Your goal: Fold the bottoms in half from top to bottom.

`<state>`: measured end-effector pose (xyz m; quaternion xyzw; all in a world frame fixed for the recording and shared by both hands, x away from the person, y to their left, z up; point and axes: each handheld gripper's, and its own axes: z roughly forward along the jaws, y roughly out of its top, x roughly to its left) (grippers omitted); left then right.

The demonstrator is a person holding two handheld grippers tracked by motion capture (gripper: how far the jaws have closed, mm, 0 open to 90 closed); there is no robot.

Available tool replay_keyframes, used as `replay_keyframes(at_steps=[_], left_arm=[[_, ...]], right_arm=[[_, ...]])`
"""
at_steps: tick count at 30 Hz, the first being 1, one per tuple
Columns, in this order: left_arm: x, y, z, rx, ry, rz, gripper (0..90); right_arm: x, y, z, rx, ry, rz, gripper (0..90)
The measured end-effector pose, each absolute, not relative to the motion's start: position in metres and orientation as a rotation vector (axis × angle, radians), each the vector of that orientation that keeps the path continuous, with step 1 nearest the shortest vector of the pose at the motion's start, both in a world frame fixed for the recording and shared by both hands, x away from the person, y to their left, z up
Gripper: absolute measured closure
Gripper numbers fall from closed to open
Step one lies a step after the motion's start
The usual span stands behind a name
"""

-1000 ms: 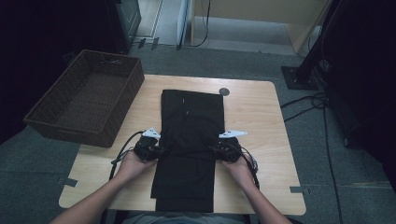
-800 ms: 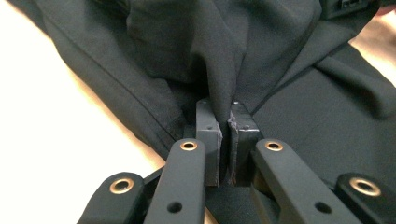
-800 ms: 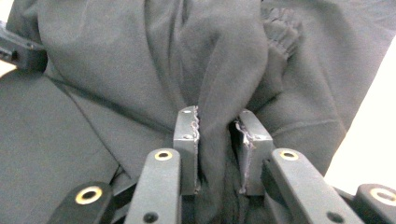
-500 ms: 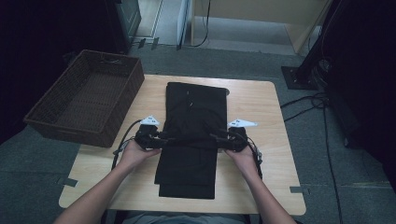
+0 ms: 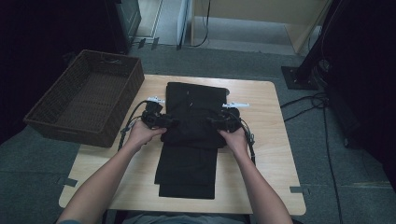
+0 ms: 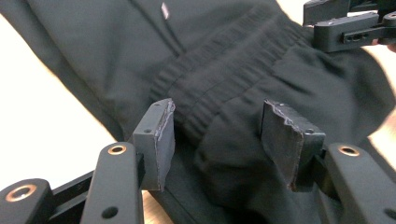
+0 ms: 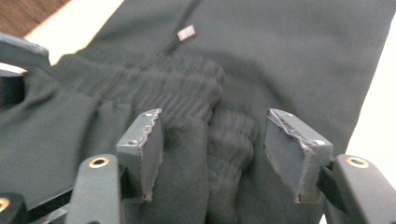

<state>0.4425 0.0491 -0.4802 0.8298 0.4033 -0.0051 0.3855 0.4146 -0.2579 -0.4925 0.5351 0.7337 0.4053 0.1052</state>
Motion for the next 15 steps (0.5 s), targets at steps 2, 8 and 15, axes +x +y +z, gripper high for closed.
replay_keyframes(at_steps=[2, 8, 15], left_arm=[[0.442, 0.048, -0.487, 2.13, 1.026, -0.023, 41.2], [0.434, 0.042, -0.502, 2.154, 1.017, -0.034, 42.5], [0.435, 0.032, -0.503, 2.179, 0.979, -0.016, 57.7]], right_arm=[[0.415, -0.259, -0.498, 1.608, 2.172, 1.16, 34.2], [0.407, -0.26, -0.511, 1.654, 2.179, 1.178, 40.3], [0.409, -0.252, -0.511, 1.624, 2.183, 1.155, 56.8]])
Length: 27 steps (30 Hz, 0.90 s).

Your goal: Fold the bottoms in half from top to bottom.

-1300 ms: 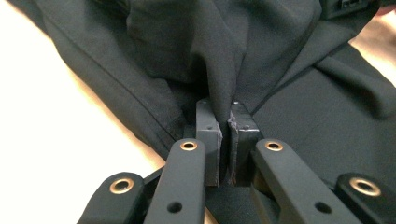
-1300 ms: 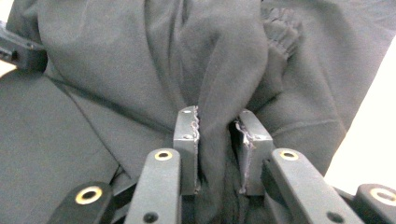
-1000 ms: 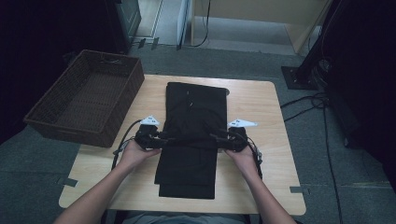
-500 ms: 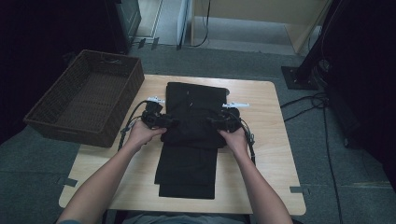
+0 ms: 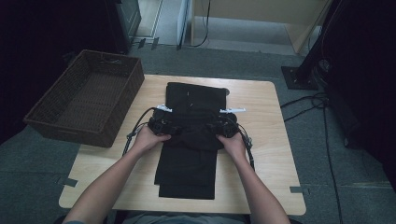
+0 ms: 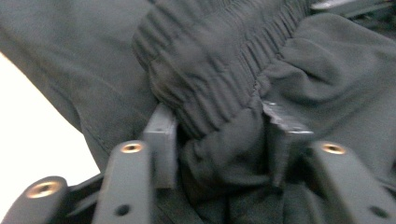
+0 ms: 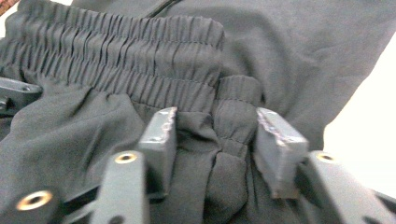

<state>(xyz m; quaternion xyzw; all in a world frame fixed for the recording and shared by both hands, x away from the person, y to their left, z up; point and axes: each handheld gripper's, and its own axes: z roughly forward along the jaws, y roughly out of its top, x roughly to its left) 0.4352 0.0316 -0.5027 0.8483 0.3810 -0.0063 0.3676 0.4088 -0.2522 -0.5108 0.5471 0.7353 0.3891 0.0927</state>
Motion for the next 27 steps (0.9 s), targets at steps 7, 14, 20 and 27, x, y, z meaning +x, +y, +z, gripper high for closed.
replay_keyframes(at_steps=[7, 14, 20, 27], left_arm=[[0.453, 0.033, -0.499, 2.137, 1.036, 0.0, 69.5], [0.443, 0.044, -0.458, 2.048, 0.942, 0.06, 70.5], [0.404, 0.052, -0.443, 2.046, 0.848, 0.106, 66.0], [0.361, 0.062, -0.451, 2.043, 0.81, 0.044, 66.6]], right_arm=[[0.429, -0.242, -0.512, 1.563, 2.105, 1.132, 72.5], [0.428, -0.244, -0.477, 1.528, 2.086, 1.233, 74.1], [0.388, -0.248, -0.453, 1.408, 2.091, 1.316, 73.2], [0.345, -0.249, -0.448, 1.356, 2.137, 1.356, 74.1]])
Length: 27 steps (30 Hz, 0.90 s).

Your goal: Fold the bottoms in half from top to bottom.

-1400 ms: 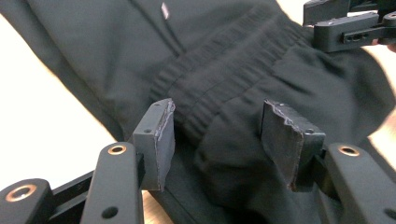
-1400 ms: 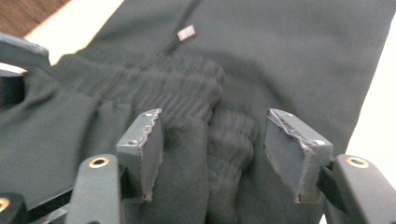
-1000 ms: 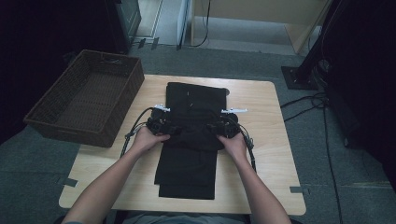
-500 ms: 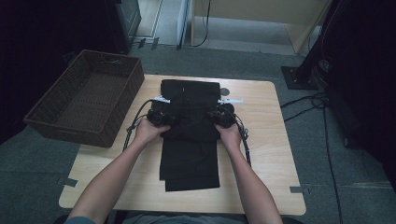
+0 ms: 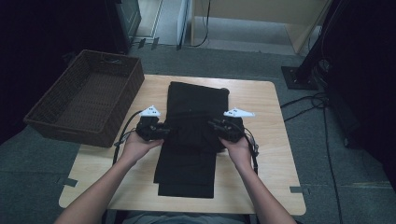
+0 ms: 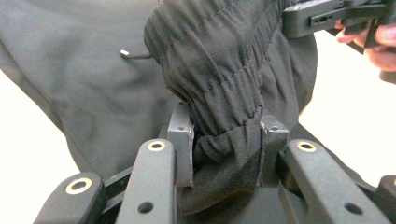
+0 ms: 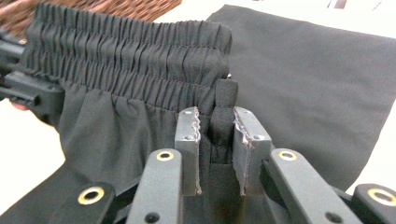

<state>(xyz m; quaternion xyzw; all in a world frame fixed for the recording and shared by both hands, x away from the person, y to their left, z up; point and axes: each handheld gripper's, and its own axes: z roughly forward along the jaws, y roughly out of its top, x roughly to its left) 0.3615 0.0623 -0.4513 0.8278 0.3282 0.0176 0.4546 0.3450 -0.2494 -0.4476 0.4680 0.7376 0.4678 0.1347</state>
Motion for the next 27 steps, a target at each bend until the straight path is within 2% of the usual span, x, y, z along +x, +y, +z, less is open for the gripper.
replay_keyframes(at_steps=[5, 11, 19, 27], left_arm=[[0.342, 0.065, -0.468, 2.127, 0.796, -0.013, 69.7], [0.343, 0.062, -0.498, 2.177, 0.866, -0.058, 71.3], [0.354, 0.058, -0.508, 2.163, 0.899, -0.03, 72.2], [0.392, 0.047, -0.509, 2.153, 0.915, 0.046, 72.3]], right_arm=[[0.314, -0.245, -0.463, 1.362, 2.234, 1.305, 74.6], [0.306, -0.244, -0.501, 1.469, 2.271, 1.262, 75.1], [0.32, -0.244, -0.511, 1.455, 2.26, 1.223, 74.9], [0.358, -0.244, -0.511, 1.421, 2.217, 1.165, 74.5]])
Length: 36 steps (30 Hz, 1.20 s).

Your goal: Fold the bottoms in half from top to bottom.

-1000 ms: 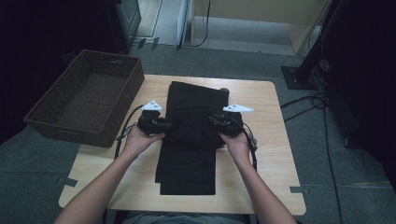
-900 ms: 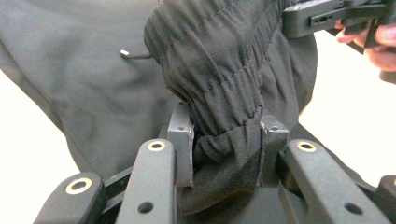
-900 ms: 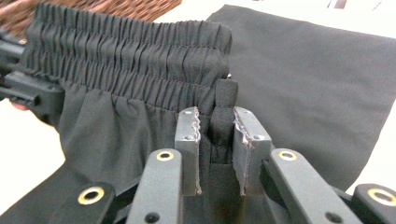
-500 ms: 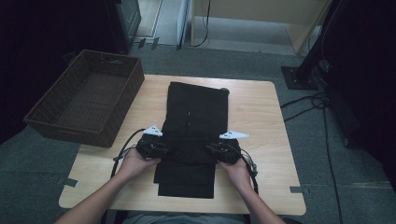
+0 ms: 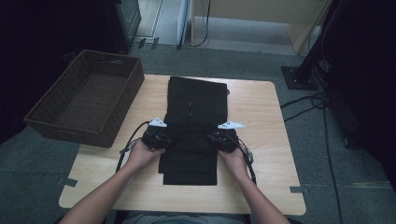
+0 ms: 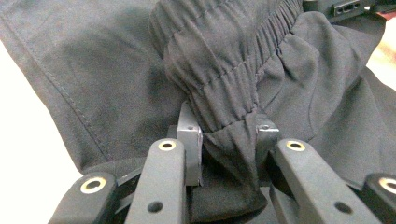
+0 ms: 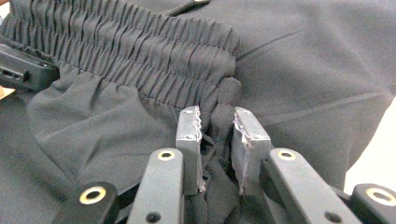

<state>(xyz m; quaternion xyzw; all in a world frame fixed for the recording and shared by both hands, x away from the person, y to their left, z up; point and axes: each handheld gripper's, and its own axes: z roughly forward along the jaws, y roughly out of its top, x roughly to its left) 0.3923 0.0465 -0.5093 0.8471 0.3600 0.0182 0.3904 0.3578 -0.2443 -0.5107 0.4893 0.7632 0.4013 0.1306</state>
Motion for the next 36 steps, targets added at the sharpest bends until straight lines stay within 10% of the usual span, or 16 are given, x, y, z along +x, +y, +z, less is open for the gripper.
replay_keyframes(at_steps=[7, 18, 36], left_arm=[[0.419, 0.043, -0.503, 2.104, 0.998, -0.005, 67.9], [0.382, 0.057, -0.478, 2.062, 0.906, -0.096, 38.9], [0.324, 0.078, -0.469, 2.158, 0.872, -0.074, 31.8]], right_arm=[[0.391, -0.249, -0.509, 1.506, 2.164, 1.2, 70.6], [0.346, -0.254, -0.479, 1.395, 2.207, 1.331, 57.0], [0.277, -0.264, -0.461, 1.306, 2.197, 1.357, 50.5]])
